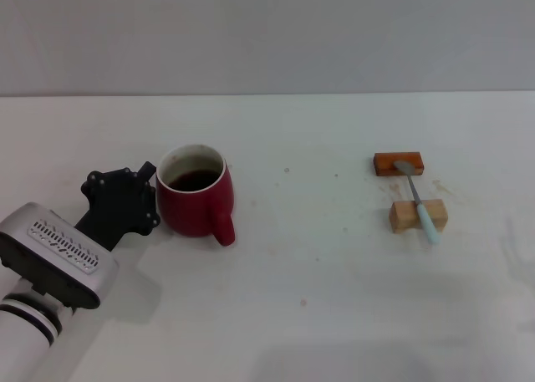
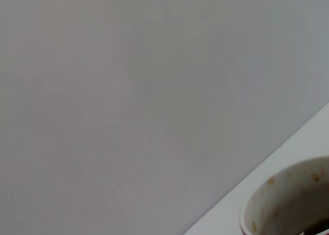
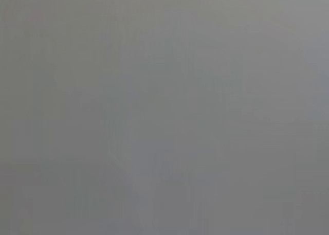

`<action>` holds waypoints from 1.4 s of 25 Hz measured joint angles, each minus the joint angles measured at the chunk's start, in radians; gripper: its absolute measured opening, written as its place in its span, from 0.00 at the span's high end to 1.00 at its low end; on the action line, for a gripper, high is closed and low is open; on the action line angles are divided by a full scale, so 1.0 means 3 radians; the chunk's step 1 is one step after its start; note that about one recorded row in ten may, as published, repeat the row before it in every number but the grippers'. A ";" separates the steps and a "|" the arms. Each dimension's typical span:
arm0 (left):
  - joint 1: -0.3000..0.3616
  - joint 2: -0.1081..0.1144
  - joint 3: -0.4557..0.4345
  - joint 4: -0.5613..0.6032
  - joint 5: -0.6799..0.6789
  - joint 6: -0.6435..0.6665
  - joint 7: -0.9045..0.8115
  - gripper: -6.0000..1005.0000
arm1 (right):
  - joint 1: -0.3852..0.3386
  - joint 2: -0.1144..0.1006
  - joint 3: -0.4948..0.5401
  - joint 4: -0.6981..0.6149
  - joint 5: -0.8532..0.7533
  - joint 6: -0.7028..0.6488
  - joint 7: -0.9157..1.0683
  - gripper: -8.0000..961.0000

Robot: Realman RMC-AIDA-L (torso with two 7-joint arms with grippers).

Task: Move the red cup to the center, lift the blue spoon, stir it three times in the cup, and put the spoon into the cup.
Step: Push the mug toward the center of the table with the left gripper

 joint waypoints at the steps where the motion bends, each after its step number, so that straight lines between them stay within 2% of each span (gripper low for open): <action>1: -0.0001 0.0000 -0.0002 0.0003 0.0001 0.0000 0.0001 0.98 | -0.0002 0.0000 0.0000 0.0000 0.0000 -0.0001 0.0000 0.24; 12: -0.0091 0.0009 -0.0029 0.0122 -0.0016 -0.0101 0.0023 0.98 | -0.0006 -0.0005 0.0003 0.0000 -0.0006 -0.0034 -0.0004 0.24; 35: -0.0176 -0.0015 0.0220 -0.0184 -0.0006 -0.0227 -0.0002 0.98 | -0.0017 -0.0005 -0.0031 -0.0017 -0.0005 -0.0037 -0.0025 0.24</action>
